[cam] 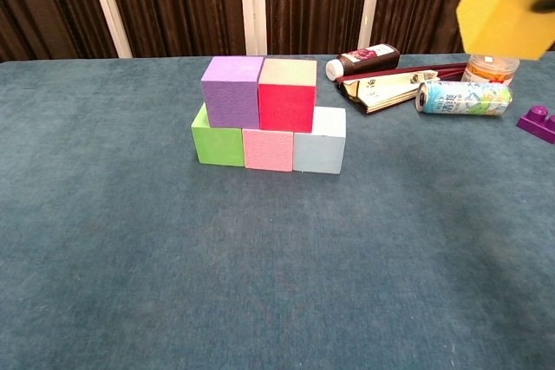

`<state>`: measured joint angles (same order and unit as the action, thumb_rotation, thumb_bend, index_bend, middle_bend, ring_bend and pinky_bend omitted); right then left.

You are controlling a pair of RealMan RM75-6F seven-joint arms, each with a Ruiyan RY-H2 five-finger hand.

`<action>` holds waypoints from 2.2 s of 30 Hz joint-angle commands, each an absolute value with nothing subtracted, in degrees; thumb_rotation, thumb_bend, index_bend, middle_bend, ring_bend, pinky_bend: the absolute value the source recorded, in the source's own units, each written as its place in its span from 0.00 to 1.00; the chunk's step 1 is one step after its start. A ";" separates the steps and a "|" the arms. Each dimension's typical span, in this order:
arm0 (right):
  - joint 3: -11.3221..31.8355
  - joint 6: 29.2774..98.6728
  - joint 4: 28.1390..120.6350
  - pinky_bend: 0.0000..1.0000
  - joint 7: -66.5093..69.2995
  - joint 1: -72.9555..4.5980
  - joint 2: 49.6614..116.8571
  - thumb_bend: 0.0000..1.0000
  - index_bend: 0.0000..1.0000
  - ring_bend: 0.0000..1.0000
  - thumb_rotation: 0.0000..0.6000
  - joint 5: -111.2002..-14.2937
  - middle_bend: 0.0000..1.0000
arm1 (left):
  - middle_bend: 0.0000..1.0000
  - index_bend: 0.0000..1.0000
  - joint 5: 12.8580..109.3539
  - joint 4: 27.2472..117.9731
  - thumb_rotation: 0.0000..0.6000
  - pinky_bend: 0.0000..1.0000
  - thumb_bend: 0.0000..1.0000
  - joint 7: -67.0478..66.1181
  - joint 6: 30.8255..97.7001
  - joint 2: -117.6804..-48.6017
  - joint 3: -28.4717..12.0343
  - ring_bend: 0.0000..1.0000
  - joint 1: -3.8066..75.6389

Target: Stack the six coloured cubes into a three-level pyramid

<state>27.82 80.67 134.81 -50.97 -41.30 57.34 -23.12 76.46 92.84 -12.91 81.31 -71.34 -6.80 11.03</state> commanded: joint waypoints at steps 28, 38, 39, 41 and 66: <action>34.82 73.33 112.38 0.00 -61.32 -81.90 66.75 0.29 0.33 0.17 1.00 17.97 0.33 | 0.01 0.11 73.63 92.32 1.00 0.00 0.37 -15.84 80.32 -72.24 -7.39 0.00 11.59; 33.97 70.68 105.39 0.00 -60.93 -83.86 70.18 0.29 0.33 0.17 1.00 18.92 0.33 | 0.01 0.11 72.70 92.05 1.00 0.00 0.37 -17.21 80.60 -72.91 -7.76 0.00 11.72; 34.03 70.67 104.65 0.00 -61.13 -84.32 70.61 0.29 0.33 0.17 1.00 19.30 0.33 | 0.01 0.11 72.50 92.00 1.00 0.00 0.37 -17.36 80.59 -72.97 -7.83 0.00 11.73; 34.08 70.89 103.42 0.00 -61.62 -85.22 71.45 0.29 0.33 0.17 1.00 19.99 0.33 | 0.01 0.11 72.20 92.00 1.00 0.00 0.37 -17.50 80.54 -73.00 -7.92 0.00 11.74; 36.43 74.59 91.37 0.00 -68.16 -93.05 82.56 0.29 0.33 0.19 1.00 25.22 0.33 | 0.01 0.11 69.93 91.80 1.00 0.00 0.37 -17.54 79.55 -72.70 -8.58 0.00 12.13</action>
<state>36.36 74.56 91.50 -68.07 -93.00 82.43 25.24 69.93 91.80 -17.53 79.54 -72.70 -8.58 12.13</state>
